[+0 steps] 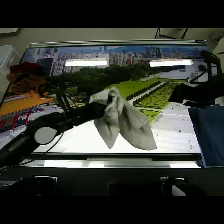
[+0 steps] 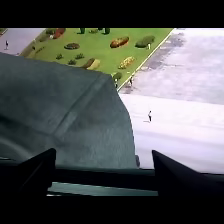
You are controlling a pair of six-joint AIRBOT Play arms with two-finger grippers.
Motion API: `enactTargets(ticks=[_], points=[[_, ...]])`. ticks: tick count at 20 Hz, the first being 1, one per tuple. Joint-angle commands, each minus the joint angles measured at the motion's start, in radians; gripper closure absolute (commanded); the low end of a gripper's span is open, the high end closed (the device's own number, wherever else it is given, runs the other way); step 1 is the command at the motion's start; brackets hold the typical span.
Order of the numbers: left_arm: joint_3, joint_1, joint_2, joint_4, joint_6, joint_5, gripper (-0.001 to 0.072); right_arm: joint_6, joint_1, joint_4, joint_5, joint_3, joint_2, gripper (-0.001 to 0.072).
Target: Fold the clothes and pants, and hang the long-sleeved shirts on hangers.
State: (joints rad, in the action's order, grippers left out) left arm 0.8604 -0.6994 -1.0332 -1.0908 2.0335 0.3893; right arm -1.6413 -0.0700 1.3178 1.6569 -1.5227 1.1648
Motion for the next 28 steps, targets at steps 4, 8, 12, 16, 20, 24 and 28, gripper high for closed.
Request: enactTargets(ticks=[4, 8, 12, 16, 20, 24, 28], points=[[-0.127, 0.027, -0.124, 0.156, -0.065, 0.199, -0.0004, 0.034, 0.000, 0.018, -0.010, 0.203, -0.013, 0.0010], [0.041, 0.293, -0.064, 0.129, -0.330, 0.623, -0.0004, 0.095, 0.000, 0.056, -0.033, 0.394, -0.013, 0.0001], [-0.006, 0.519, -0.064, 0.095, -0.446, 0.984, -0.0003, 0.105, -0.005, 0.199, -0.067, 0.535, -0.013, 0.0001], [-0.248, 0.504, -0.065, 0.142, -0.503, 0.904, -0.0003, 0.101, -0.005, 0.204, -0.132, 0.629, -0.013, 0.0002], [-0.381, 0.439, -0.066, 0.300, -0.562, 0.713, -0.0003, 0.101, -0.004, 0.164, -0.158, 0.640, -0.005, 0.0002], [-0.397, 0.357, -0.084, 0.310, -0.560, 0.650, -0.0002, 0.101, -0.004, 0.161, -0.214, 0.640, -0.004, 0.0002], [-0.396, 0.245, -0.137, 0.451, -0.560, 0.501, 0.0000, 0.063, -0.004, 0.160, -0.246, 0.640, 0.020, 0.0002]])
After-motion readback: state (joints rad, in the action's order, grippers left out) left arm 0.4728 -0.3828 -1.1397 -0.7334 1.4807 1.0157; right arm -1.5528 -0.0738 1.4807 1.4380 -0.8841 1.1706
